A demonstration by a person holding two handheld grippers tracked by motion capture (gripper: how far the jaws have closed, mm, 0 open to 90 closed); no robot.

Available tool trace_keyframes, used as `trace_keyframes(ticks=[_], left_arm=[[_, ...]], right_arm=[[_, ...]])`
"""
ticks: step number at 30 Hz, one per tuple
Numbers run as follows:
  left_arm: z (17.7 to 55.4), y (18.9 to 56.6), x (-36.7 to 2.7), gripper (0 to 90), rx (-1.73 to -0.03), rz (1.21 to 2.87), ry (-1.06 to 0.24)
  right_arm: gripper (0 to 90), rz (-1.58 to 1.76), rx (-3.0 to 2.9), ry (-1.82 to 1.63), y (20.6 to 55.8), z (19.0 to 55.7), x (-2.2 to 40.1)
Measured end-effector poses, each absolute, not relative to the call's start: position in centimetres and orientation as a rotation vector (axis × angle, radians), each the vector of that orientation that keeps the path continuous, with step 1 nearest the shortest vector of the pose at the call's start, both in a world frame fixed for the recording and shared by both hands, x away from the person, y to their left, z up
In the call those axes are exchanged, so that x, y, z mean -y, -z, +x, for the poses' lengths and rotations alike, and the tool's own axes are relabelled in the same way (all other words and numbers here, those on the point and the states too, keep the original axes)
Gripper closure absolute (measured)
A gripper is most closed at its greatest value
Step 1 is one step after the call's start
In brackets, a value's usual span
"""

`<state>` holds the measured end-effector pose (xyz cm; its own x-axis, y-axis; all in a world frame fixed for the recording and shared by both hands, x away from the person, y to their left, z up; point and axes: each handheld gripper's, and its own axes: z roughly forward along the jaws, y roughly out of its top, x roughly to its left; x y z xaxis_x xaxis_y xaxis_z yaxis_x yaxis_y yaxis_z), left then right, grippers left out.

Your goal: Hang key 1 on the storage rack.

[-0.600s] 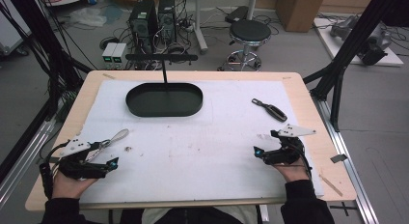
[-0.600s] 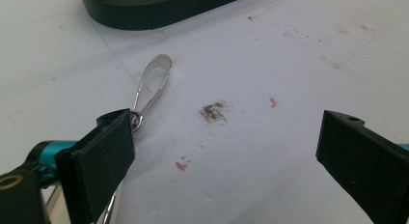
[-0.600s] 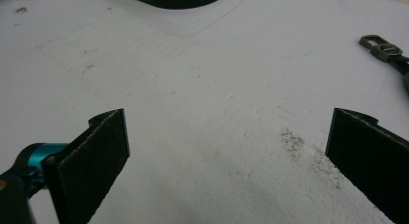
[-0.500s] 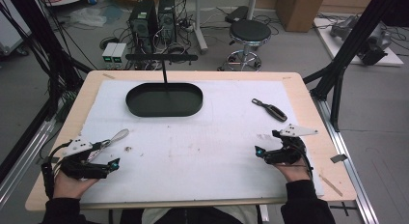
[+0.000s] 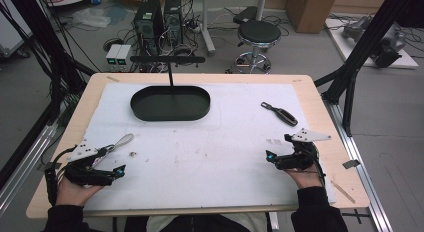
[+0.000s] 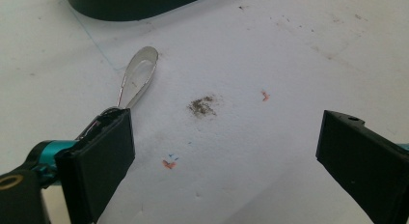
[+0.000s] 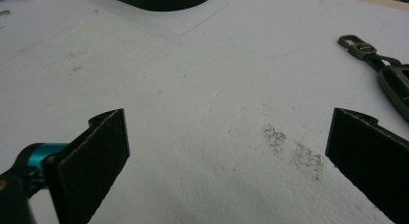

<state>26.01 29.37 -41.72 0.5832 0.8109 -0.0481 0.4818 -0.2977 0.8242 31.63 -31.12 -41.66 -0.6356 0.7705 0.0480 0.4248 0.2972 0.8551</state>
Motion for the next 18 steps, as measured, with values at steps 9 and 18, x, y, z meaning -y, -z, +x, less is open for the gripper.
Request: trace_keyframes(ticks=[9,18], left_arm=[[26.01,41.91,-29.03,6.9,-1.033,1.976,-0.489],[26.67,41.98,-28.59,6.9,-1.018,2.024,-0.495]], right_arm=[[0.8,1.063,-2.209,-1.265,41.79,31.71,30.99],[0.8,1.065,-2.215,-1.233,42.01,31.73,30.94]])
